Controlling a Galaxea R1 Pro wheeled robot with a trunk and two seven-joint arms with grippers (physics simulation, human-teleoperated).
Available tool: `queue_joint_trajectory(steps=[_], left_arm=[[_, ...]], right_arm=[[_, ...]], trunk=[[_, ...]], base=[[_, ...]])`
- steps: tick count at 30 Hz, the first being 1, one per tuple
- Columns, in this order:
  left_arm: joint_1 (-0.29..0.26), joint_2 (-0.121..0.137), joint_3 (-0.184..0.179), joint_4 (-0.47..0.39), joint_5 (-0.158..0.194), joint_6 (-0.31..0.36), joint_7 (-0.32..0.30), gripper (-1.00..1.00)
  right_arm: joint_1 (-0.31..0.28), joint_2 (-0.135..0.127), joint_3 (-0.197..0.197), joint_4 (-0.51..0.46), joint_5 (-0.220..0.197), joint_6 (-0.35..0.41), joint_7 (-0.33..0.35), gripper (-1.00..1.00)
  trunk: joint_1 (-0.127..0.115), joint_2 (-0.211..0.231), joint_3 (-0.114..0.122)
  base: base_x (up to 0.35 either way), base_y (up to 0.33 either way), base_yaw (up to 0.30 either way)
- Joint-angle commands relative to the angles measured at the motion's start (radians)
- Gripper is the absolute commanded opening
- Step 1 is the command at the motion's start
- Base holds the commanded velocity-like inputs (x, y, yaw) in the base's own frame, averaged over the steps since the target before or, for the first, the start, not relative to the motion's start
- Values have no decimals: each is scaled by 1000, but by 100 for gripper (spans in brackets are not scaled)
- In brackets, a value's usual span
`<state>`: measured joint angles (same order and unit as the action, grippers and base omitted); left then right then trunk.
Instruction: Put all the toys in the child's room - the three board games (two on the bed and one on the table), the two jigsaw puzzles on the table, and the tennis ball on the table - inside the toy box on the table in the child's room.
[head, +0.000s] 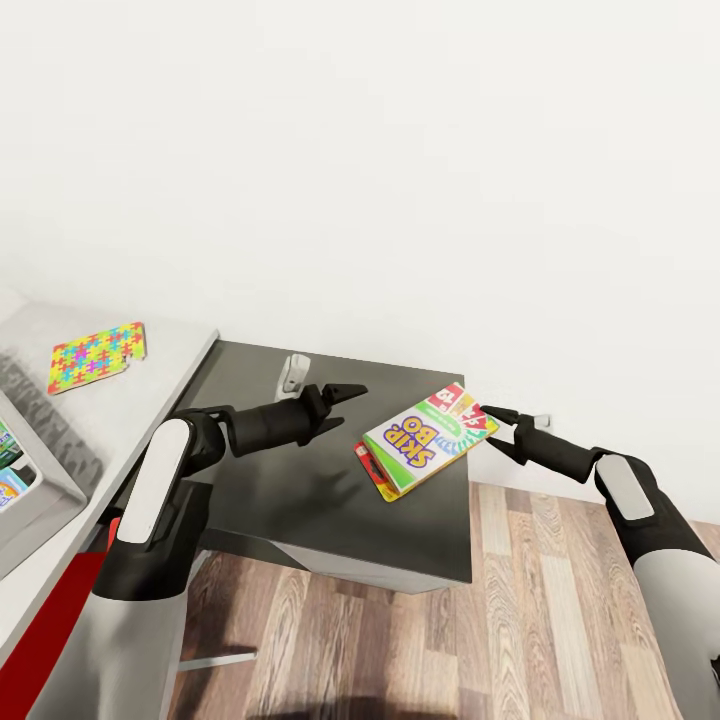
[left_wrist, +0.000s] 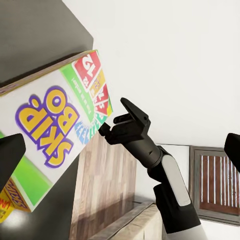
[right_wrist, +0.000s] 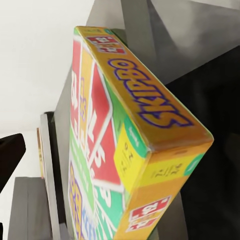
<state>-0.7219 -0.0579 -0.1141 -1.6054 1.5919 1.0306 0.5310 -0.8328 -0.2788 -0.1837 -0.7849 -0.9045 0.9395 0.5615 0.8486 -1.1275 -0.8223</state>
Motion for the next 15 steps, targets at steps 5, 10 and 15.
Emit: queue_joint_trajectory(steps=[5,10,15], left_arm=[[-1,0,1,-1,10,2,10,100],[-1,0,1,-1,10,2,10,100],[-1,0,1,-1,10,2,10,100]], right_arm=[[-1,1,-3,4,4,6,4,100],[-2,1,-3,5,4,7,4,100],[-3,2,-3,6,4,8,3,100]], trunk=[[0,0,-1],[0,0,-1],[0,0,-1]], base=[[0,0,0],[0,0,0],[0,0,0]])
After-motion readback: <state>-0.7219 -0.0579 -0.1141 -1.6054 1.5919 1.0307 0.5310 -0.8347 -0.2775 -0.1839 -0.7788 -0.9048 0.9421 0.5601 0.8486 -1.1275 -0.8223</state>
